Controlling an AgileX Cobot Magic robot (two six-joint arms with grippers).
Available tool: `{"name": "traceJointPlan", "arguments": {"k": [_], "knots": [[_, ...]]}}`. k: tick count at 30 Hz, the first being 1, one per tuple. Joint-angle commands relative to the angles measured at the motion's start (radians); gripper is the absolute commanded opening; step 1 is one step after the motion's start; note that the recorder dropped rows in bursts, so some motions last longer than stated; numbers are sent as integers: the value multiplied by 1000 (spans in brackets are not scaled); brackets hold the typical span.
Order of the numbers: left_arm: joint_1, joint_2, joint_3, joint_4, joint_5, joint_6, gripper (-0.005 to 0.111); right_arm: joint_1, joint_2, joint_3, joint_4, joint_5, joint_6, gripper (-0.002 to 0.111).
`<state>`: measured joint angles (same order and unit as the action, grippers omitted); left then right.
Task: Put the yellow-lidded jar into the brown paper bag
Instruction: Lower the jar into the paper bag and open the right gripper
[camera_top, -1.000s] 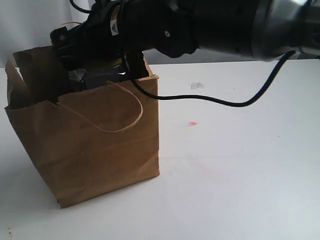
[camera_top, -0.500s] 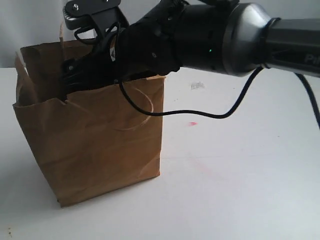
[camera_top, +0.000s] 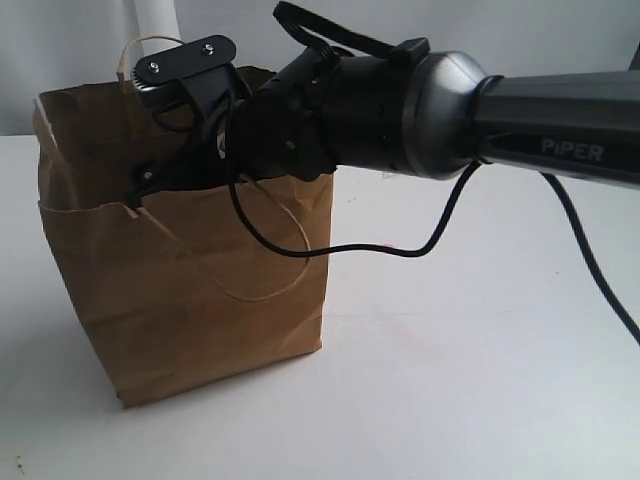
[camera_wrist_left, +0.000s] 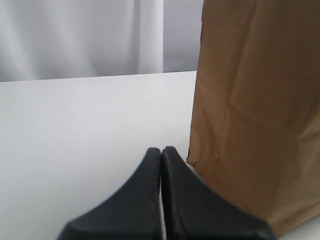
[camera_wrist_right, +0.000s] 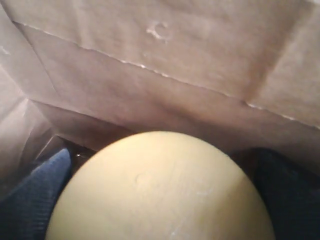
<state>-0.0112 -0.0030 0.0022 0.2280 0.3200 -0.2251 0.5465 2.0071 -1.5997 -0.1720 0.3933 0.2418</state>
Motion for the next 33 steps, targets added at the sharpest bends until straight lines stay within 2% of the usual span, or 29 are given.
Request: {"name": "traceJointPlan", "arguments": {"k": [1, 8, 17, 33], "knots": [[-5, 3, -2, -4, -9, -4, 1, 5, -11, -2, 7, -15, -8, 0], [-5, 3, -2, -4, -9, -4, 1, 5, -11, -2, 78, -15, -8, 0], [-5, 3, -2, -4, -9, -4, 1, 5, -11, -2, 80, 51, -33, 0], [-5, 3, -2, -4, -9, -4, 1, 5, -11, -2, 91, 52, -33, 0]]}}
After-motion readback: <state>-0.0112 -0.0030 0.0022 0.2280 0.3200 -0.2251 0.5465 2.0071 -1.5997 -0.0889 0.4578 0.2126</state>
